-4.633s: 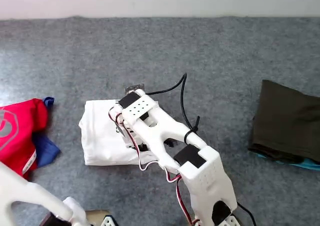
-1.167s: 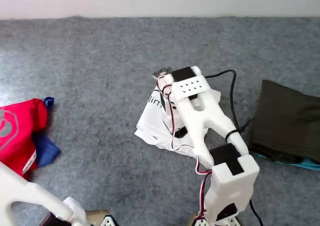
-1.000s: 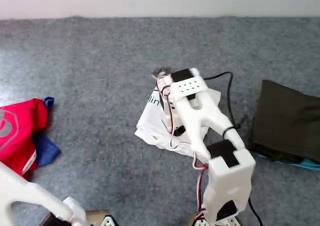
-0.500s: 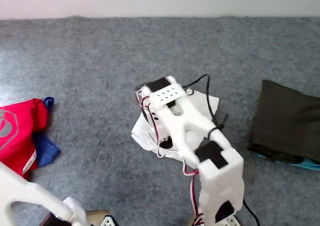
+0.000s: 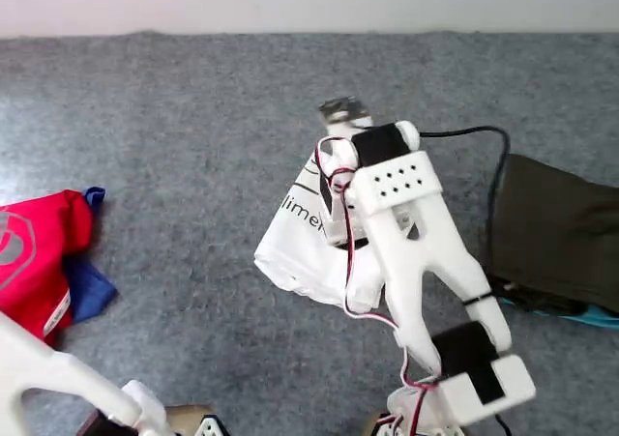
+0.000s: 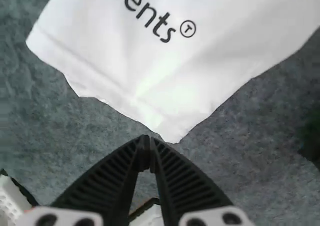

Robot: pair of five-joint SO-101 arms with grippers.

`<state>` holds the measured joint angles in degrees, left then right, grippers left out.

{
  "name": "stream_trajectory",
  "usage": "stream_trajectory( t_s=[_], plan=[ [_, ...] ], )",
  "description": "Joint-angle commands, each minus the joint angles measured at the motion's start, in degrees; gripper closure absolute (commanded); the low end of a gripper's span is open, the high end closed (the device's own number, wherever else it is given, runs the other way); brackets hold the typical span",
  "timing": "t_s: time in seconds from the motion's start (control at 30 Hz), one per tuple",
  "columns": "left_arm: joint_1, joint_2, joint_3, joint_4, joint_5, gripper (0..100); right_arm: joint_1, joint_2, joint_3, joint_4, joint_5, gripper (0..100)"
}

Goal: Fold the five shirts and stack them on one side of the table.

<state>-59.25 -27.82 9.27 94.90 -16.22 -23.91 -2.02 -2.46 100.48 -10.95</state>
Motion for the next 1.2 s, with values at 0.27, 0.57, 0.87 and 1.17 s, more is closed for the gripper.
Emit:
stream_trajectory(
  t_s=[0.27,0.57,0.87,1.17],
  plan=[
    [0.4,-0.9,-0.2,-0.2,-0.1,85,3.0,-0.7,-0.9,-6.4,-28.4,86.2],
    [0.4,-0.8,-0.2,-0.2,-0.2,85,3.3,10.8,-1.1,-17.5,-38.0,52.9],
    [0.0,-0.9,-0.2,0.2,-3.4,85,7.3,16.7,-1.1,-23.4,-38.1,54.5],
    [0.0,-0.9,-0.2,0.1,-3.4,85,8.5,25.5,-1.1,-33.1,-36.1,54.5]
  ],
)
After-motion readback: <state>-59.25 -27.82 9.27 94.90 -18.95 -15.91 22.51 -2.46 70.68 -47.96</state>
